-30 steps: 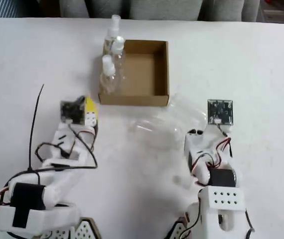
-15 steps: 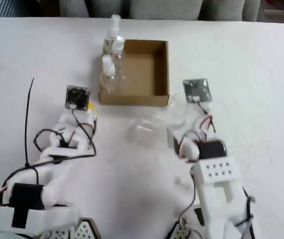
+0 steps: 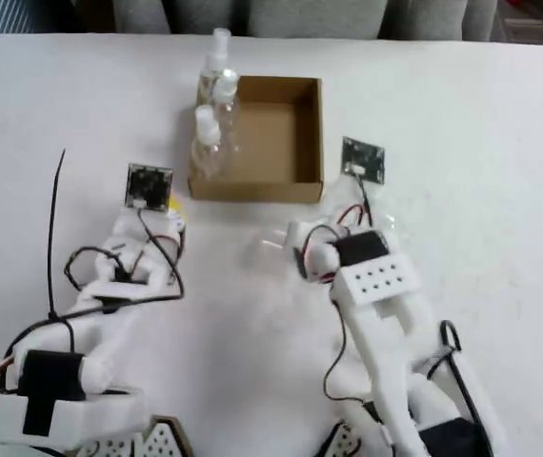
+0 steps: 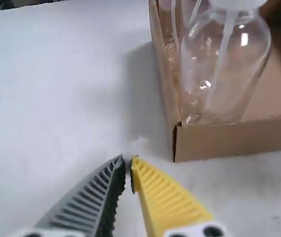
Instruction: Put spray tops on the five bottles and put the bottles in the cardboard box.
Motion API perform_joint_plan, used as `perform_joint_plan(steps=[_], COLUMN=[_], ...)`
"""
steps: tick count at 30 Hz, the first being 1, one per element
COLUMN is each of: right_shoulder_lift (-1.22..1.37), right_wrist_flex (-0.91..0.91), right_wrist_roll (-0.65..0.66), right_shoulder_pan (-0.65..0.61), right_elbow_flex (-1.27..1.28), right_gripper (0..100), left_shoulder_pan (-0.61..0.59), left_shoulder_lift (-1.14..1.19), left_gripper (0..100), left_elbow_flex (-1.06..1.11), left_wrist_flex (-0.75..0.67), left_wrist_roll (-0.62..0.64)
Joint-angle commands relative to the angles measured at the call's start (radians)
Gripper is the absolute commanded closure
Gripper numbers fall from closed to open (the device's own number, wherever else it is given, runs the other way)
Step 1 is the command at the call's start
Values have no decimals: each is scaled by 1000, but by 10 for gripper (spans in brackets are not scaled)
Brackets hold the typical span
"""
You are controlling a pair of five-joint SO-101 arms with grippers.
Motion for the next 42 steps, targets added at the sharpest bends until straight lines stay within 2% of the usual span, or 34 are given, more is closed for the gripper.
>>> perform_joint_plan(steps=[1,4,12,25,29,31,36,39,42], right_shoulder_lift=[24,42,124,285,309,314,269,213,143], right_wrist_flex=[-4,-12,-191,-337,-329,-317,-229,-165,-96], right_wrist_roll=[-84,-120,-287,-285,-282,-232,58,114,103], right_shoulder_pan=[-10,-15,64,87,82,79,82,88,84], right_elbow_flex=[-55,-57,-54,-58,-71,-84,-103,-104,-104], right_gripper=[685,668,666,666,666,666,668,668,668], left_shoulder_pan=[-10,-10,-7,-5,-5,-5,-5,-4,-4], left_shoulder_lift=[-31,-31,-31,-30,-30,-30,-30,-30,-30], left_gripper=[977,977,977,977,977,977,977,977,977], left_elbow_flex=[-48,-48,-48,-46,-46,-46,-46,-46,-46], left_wrist_flex=[2,2,2,3,3,3,3,3,3], left_wrist_roll=[-9,-9,-9,-11,-11,-11,-11,-11,-11])
